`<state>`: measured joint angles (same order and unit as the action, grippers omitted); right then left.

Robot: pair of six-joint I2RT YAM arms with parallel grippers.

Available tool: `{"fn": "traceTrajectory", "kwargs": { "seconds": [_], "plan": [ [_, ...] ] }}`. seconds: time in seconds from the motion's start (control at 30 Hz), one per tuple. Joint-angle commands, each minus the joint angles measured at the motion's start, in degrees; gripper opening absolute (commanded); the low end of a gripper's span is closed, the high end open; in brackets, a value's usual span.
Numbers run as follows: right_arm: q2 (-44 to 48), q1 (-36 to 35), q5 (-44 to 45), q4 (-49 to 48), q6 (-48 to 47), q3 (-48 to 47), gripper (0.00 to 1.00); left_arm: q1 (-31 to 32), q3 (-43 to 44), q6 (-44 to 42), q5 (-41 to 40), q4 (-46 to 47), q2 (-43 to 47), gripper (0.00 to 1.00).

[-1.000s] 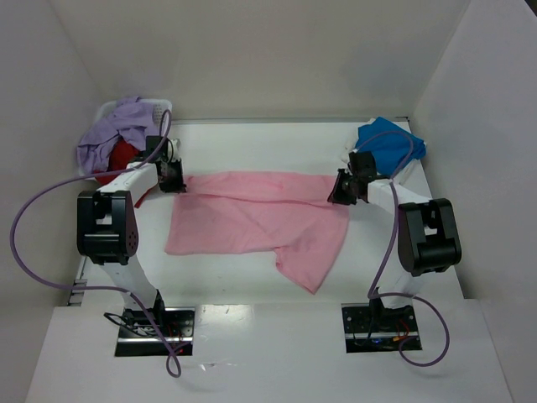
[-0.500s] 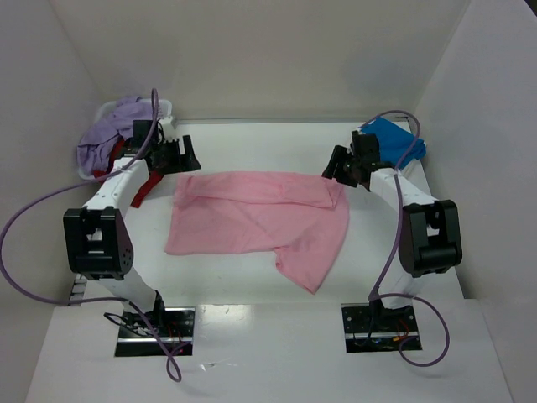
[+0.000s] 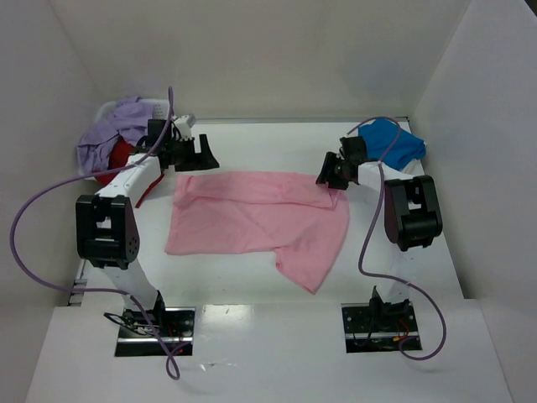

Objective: Fold and stack the t-shirts
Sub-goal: Fold the flattened tshirt in 1/3 of the way

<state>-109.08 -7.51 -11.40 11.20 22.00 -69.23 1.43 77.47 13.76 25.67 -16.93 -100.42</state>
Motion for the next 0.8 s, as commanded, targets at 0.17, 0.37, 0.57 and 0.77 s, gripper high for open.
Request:
{"fn": "traceTrajectory", "kwargs": {
  "seconds": [0.17, 0.37, 0.57, 0.77],
  "plan": [
    [-1.93, -2.51, -1.52, -1.36, -1.17, -3.89, 0.40, 0.85, 1.98, 0.13, 2.19, 2.60, -5.31, 0.95],
    [-1.93, -2.51, -2.75, -1.36, -1.17, -3.89, 0.00, 0.85, 1.98, -0.40, 1.14, 2.07, -5.31, 0.95],
    [4.12, -2.51, -5.21, 0.92, -1.17, -0.47, 0.00, 0.85, 2.59, -0.93, 0.61, 0.85, -6.37, 0.96],
    [16.34, -2.51, -16.00, 2.06, -1.95, 8.84, 0.01, 0.85, 3.74, -2.07, 0.61, 0.32, -6.89, 0.97]
  ]
}}
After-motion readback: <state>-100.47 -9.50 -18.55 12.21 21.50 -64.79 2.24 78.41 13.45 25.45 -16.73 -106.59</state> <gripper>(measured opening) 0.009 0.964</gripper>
